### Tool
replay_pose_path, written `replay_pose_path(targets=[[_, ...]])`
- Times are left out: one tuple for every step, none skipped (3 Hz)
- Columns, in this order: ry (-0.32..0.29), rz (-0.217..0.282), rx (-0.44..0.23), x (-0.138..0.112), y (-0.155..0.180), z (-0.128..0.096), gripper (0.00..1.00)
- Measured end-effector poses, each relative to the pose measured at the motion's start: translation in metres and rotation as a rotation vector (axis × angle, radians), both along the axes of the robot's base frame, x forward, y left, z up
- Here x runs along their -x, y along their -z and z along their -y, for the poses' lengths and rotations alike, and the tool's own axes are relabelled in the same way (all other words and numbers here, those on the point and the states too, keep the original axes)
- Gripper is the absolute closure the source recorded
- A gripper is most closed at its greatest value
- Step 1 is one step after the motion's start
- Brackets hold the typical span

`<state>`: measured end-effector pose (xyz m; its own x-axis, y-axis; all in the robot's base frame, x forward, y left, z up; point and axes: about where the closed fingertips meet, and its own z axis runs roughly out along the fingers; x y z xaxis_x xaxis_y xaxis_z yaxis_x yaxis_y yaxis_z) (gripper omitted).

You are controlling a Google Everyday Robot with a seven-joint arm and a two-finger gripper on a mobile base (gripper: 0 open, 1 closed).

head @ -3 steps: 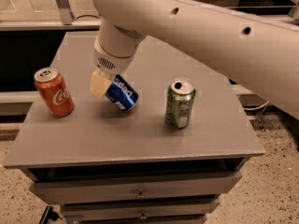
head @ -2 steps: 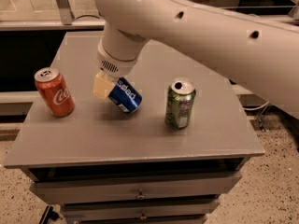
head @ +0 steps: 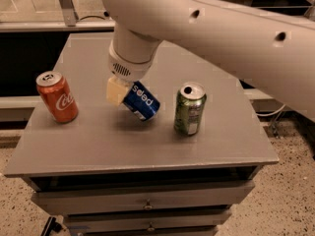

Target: Knock pepsi can over

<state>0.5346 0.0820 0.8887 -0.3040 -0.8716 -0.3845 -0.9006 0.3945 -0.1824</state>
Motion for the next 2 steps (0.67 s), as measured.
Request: replay_pose_path(targets=[[0.050, -0.005, 0.045, 0.0067, -0.0094, 0.0122, 1.00], [0.074, -0.009, 0.071, 0.0106, -0.0156, 0.0183, 1.00]])
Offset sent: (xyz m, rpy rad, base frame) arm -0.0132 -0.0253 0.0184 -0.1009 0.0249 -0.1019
